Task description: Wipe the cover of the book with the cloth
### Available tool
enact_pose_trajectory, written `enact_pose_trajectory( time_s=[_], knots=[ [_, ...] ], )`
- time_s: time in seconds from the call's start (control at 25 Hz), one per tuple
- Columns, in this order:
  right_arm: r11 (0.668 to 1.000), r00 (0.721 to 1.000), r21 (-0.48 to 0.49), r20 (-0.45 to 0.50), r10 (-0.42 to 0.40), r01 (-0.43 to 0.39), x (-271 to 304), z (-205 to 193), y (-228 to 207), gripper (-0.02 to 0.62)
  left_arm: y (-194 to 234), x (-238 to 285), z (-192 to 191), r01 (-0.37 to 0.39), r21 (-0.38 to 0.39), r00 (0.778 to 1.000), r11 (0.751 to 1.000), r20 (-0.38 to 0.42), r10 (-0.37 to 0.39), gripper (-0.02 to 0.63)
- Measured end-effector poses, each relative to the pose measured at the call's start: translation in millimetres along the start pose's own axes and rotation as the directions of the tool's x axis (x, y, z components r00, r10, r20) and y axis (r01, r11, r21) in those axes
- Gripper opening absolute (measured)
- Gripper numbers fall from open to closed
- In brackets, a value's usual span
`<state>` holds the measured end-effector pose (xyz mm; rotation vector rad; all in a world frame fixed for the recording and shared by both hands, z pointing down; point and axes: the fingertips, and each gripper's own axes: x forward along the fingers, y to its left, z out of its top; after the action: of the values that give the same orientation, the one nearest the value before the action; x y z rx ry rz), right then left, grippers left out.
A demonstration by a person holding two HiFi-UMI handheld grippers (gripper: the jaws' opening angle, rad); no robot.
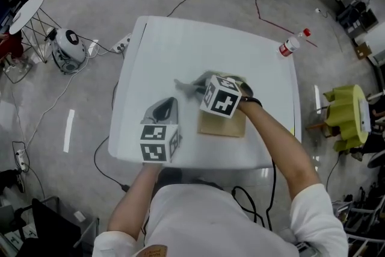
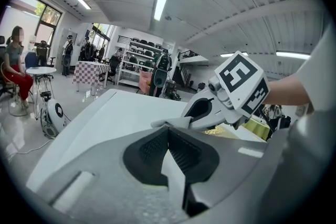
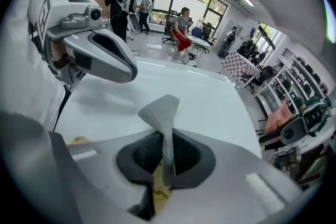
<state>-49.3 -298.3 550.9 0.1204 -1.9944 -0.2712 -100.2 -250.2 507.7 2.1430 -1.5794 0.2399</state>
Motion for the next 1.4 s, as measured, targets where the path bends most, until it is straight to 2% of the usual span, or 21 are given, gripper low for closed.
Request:
enact_pose_trajectory(
  time_s=[0.4,0.8,1.0,1.16,1.28,1.4],
  knots=[
    [0.995,0.995,-0.036,0.03,0.099,-0.097,-16,1,64,0.017,0,-7,5,-0.026,-0.003,0.999,1.0,0.022,0.026,0.008],
    [0.986,0.986,-0.074,0.059,0.157,-0.152,-33,-3,126,0.017,-3,-22,5,-0.064,0.015,0.997,0.998,0.032,0.063,0.008],
    [0.981,0.978,-0.062,0.091,0.187,-0.181,-40,-5,148,0.017,-5,-26,4,-0.077,0.014,0.996,0.997,0.035,0.077,0.008],
    [0.992,0.98,0.001,0.153,0.124,-0.126,-54,-2,145,0.017,-9,-33,7,-0.085,0.017,0.996,0.996,0.041,0.084,0.006],
    [0.991,0.972,0.125,0.234,0.016,-0.046,-72,-3,126,0.017,-13,-37,11,-0.087,0.018,0.995,0.996,0.053,0.086,0.008],
    [0.964,0.945,0.265,0.306,-0.116,0.032,-93,-9,102,0.017,-23,-39,15,-0.08,0.021,0.995,0.997,0.062,0.079,0.008]
  ],
)
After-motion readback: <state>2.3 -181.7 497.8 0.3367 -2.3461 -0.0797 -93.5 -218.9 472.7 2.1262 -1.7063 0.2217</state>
